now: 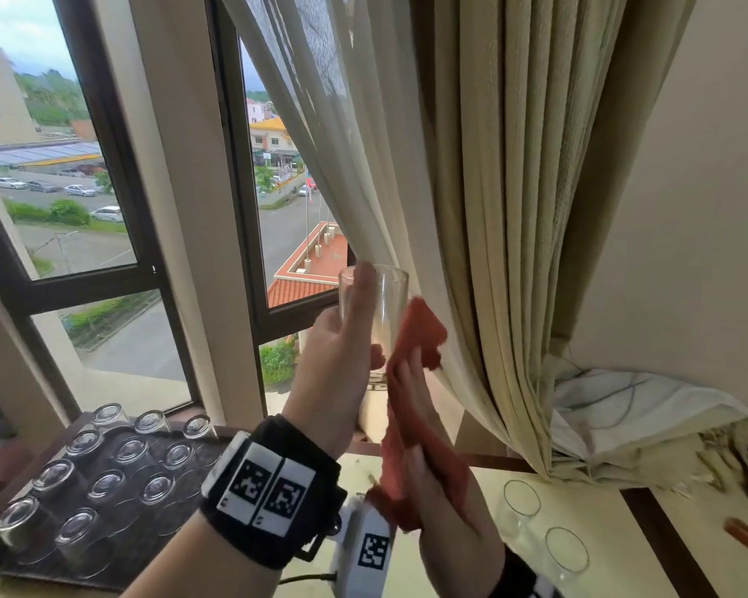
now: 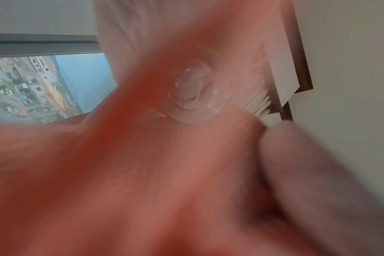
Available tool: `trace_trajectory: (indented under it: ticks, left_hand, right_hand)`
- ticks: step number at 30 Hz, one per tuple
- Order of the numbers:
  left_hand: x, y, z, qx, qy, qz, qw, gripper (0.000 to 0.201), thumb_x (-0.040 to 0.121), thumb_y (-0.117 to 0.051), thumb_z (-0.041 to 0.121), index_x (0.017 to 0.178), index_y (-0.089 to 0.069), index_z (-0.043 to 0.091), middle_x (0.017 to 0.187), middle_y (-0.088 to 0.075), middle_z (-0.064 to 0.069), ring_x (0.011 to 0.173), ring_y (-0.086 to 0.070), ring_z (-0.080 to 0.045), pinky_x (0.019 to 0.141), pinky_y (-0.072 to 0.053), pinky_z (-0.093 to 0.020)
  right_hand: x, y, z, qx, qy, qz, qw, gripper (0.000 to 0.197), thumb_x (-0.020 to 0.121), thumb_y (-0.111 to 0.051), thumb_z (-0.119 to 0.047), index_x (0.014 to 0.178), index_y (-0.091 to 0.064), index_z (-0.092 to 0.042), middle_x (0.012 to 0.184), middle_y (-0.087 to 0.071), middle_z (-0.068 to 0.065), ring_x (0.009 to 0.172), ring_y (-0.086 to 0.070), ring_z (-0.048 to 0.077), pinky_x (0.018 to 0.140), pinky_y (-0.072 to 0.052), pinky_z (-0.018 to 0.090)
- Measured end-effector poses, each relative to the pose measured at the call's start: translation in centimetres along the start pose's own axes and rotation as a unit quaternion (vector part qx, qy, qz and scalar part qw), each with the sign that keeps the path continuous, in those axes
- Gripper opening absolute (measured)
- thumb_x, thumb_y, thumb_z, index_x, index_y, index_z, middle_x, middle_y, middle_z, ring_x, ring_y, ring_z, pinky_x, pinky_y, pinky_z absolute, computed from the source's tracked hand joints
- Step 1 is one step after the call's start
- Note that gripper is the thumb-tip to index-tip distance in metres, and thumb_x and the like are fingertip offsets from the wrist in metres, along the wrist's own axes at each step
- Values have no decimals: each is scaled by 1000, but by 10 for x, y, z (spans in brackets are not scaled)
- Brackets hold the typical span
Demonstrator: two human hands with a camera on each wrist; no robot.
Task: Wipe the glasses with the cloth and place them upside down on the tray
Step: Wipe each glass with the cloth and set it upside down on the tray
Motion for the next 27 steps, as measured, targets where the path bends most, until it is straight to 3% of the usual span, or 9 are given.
trace_trajectory:
  ticks: [3,6,8,12,15,17,20,22,27]
  left_hand:
    - [1,0,-1,-20,1,-9,1000,113,51,-84,82,135,-61,11,101,-75,-8,71,-70,-9,68,-59,-28]
    - [-6,-5,-7,-46,-4,0,999,83,67,-87,58,126,-62,6,83,-77,-4,71,-75,-16,66,-61,-30]
    - [-9,-10,-12,-19,-20,4,1000,73,77,-75,70,120,-69,12,96,-80,-2,92,-78,-18,79,-62,-36]
    - [-16,-21,-16,-42,5,-7,999,80,94,-38,82,116,-76,15,115,-77,-13,114,-73,-30,106,-56,-53]
    - [-12,-8,-17,-47,29,8,998,83,100,-28,78,114,-79,14,111,-79,-15,109,-76,-31,95,-59,-48]
    - [-6,3,-18,-42,29,11,999,82,98,-31,81,113,-81,17,116,-77,-19,107,-74,-30,99,-58,-51]
    - [-5,7,-18,-34,19,-7,999,82,99,-34,80,116,-80,15,113,-75,-26,95,-71,-31,95,-62,-55]
    - [-10,-4,-19,-20,13,-38,999,79,103,-31,74,114,-78,11,95,-78,-17,81,-74,-23,74,-62,-39]
    - [-15,-17,-21,-7,-23,-11,1000,85,93,-32,90,116,-76,21,109,-77,-11,100,-72,-30,96,-60,-53]
  right_hand:
    - [3,8,18,84,-105,33,990,55,102,-49,-43,157,-45,-40,131,-72,9,95,-75,15,71,-61,34]
    - [24,26,6,99,-128,78,984,32,98,-48,-48,119,-72,-53,106,-80,2,83,-77,21,62,-59,29]
    - [40,36,-11,105,-104,112,983,30,102,-50,-54,109,-76,-41,90,-80,-4,77,-75,18,59,-59,26]
    - [46,29,-24,58,-51,87,993,53,97,-56,-63,142,-61,-36,89,-71,-22,85,-69,1,72,-63,30]
    - [20,11,-16,-17,-19,21,999,50,103,-50,-61,150,-50,-46,151,-52,-20,140,-51,18,100,-53,63]
    - [1,2,-1,-32,-24,-19,999,51,109,-43,-38,158,-36,-49,168,-28,-26,154,-36,15,96,-52,73]
    - [-2,1,16,71,-125,15,989,43,106,-45,-41,148,-52,-50,131,-70,6,104,-72,20,68,-62,47]
    - [9,14,17,96,-170,90,977,35,102,-51,-52,126,-70,-36,89,-80,4,69,-74,25,53,-58,39]
    - [43,26,-17,134,-86,101,982,29,106,-44,-34,126,-63,-28,90,-79,-18,83,-77,3,60,-60,22]
Point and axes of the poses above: each hand's wrist, its own x-axis towards the middle knuckle, its own y-axis out of the back of the hand, z = x × y, the point moved 8 cm from there along x, towards the middle knuckle
